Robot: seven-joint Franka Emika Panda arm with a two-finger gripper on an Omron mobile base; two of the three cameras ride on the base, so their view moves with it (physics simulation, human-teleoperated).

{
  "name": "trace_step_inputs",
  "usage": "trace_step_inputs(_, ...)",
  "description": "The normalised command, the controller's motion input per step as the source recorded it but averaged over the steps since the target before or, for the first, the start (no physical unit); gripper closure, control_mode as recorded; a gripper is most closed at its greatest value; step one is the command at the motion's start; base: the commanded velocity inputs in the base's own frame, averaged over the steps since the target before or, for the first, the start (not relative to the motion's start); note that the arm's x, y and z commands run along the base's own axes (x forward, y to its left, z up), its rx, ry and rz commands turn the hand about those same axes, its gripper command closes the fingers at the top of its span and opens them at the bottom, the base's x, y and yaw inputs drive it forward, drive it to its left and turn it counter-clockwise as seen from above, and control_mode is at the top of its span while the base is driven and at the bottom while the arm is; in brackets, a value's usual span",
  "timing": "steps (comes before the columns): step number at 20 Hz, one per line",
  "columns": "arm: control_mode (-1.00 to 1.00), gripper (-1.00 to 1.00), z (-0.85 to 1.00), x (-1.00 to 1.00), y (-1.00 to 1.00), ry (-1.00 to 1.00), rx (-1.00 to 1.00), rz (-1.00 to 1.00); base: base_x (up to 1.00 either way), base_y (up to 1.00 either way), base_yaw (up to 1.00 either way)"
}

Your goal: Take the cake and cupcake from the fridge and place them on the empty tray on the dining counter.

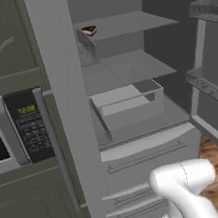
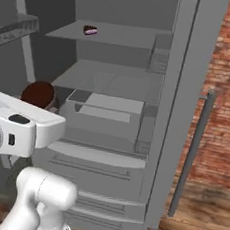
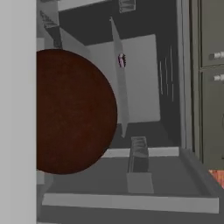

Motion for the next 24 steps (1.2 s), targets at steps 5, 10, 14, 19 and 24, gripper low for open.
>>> trace_step_inputs(5,1.00,1.00,0.00,0.00,0.00,0.00,0.00,0.00,-1.00,0.10,0.01)
trace_step_inputs(10,1.00,1.00,0.00,0.00,0.00,0.00,0.00,0.00,-1.00,0.02,0.15)
trace_step_inputs(14,1.00,1.00,0.00,0.00,0.00,0.00,0.00,0.00,-0.58,-0.03,0.86)
trace_step_inputs(19,1.00,1.00,0.00,0.00,0.00,0.00,0.00,0.00,-0.02,0.00,1.00)
trace_step_inputs(24,1.00,1.00,0.00,0.00,0.00,0.00,0.00,0.00,0.00,0.00,1.00)
